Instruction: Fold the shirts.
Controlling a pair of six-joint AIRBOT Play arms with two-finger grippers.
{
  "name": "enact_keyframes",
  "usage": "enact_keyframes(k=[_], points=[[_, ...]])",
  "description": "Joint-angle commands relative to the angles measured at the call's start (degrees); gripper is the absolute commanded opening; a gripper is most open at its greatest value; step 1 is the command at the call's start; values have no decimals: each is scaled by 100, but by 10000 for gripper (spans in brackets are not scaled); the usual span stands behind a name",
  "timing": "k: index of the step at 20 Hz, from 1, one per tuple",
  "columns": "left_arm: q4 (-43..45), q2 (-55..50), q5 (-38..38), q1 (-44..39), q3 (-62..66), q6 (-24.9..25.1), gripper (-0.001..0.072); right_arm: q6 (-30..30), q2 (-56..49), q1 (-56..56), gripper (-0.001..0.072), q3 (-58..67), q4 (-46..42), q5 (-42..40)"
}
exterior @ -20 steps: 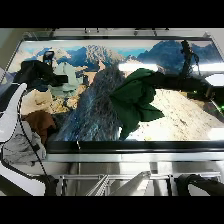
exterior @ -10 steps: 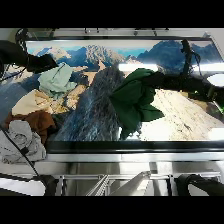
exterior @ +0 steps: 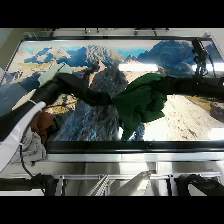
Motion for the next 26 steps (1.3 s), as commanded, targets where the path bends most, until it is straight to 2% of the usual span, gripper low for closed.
enact_keyframes(k=[1,6,7,8,9,11,13,15,16,18,21,23,26], points=[[-197,-251,-876,-1016,-356,-39,567,341,76,7,31,-7,-417,83],[-199,-953,-708,-1432,221,-190,563,339,166,7,31,-7,-420,186],[-205,-1019,-570,-1432,341,-210,413,339,197,7,31,-7,-420,186],[-251,-1038,-448,-1432,442,-212,109,337,229,7,31,-4,-420,186],[-258,-1014,-247,-1427,586,-205,13,337,267,-2,31,-4,-422,186],[-236,-813,472,-1327,938,-120,12,341,387,-157,30,-2,-422,227],[-219,-245,1521,-1038,1213,-109,12,343,710,-627,30,31,-369,459],[-251,627,2332,-728,1425,-201,12,162,1187,-1320,31,216,503,1362],[-249,1226,2632,-599,1569,-273,12,-221,1528,-1716,30,354,1237,1982],[-247,2468,2815,-426,1937,-376,13,-494,2358,-2426,31,636,2197,2404],[-61,3971,2605,-225,2310,-415,17,-428,3390,-3167,32,929,2334,2157],[105,4454,2662,24,2210,-697,17,214,3595,-3198,31,927,2337,2411],[310,4441,2857,651,1558,-636,17,413,3526,-3200,32,568,2186,1963]])
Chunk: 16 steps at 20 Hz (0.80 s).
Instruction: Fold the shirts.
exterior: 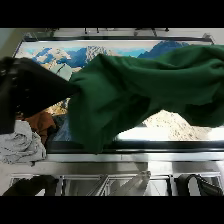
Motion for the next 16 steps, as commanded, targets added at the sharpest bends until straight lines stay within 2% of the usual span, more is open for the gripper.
enact_keyframes(k=[1,4,6,7,8,9,10,11,13,16], points=[[289,52,192,743,-590,92,17,387,59,-138,32,-535,-142,-448],[262,-1126,94,1366,-1093,732,18,422,-511,11,32,-2103,-286,-820],[236,-2166,-31,1609,-1128,1049,17,118,-1154,420,33,-3106,-284,-1698],[103,-2750,-96,1683,-1023,1172,17,-203,-1591,678,55,-3401,-282,-2212],[-59,-3283,-138,1735,-883,1172,15,-442,-2068,922,300,-3480,-284,-2634],[-195,-3853,-118,1757,-632,1172,88,-887,-2592,1108,502,-3397,-282,-2986],[-210,-4356,-76,1753,-310,1161,419,-1180,-3053,1137,500,-3195,-284,-3069],[-258,-4804,74,1773,61,1032,720,-1392,-3504,1088,501,-2861,-321,-2983],[-332,-5359,560,1838,645,986,714,-1355,-4144,839,498,-2015,-870,-2269],[-323,-5519,1156,2015,927,901,714,-903,-4594,597,498,-1156,-1779,-1401]])
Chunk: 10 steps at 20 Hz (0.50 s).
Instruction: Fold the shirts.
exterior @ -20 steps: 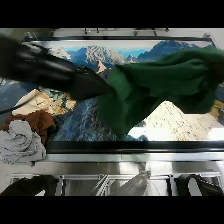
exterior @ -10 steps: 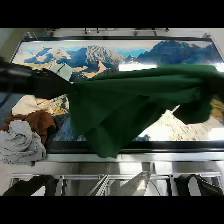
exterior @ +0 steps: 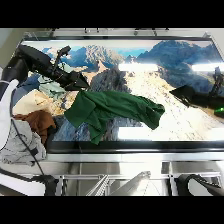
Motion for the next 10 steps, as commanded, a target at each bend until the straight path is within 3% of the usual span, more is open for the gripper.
enact_keyframes(k=[1,3,6,10], points=[[-33,-361,654,203,236,-85,713,302,-647,-184,498,691,-1045,769],[-2,-55,780,339,-345,-90,714,570,-726,-177,498,575,-1541,1062],[13,684,706,623,-1722,144,713,525,-704,-177,498,90,-1663,1526],[13,1676,98,1318,-3652,494,713,-199,-623,-168,501,-977,-1152,1478]])
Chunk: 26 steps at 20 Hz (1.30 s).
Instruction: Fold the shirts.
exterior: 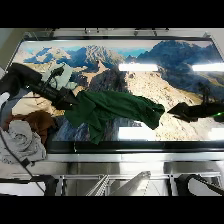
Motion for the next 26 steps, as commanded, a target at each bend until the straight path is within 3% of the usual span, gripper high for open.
enact_keyframes(k=[1,3,8,13,14,19,26], points=[[9,815,-496,667,-1554,273,713,-769,11,2,502,-826,636,42],[-13,1158,-855,1082,-2000,273,714,-1329,-24,26,503,-1172,1353,-245],[-15,1845,-1222,1939,-2623,267,713,-1357,-625,833,501,-1237,1941,-1064],[4,1926,-1381,2214,-2664,267,712,-1357,-984,1497,493,-1117,2465,-1491],[7,1869,-1408,2190,-2667,267,712,-1355,-984,1499,451,-1080,2529,-1499],[-15,1222,-1473,1687,-2667,267,712,-1355,-977,1488,33,-1001,2570,-1491],[-269,181,-2260,1062,-2664,129,695,-1360,-966,1491,33,-1001,2573,-1266]])
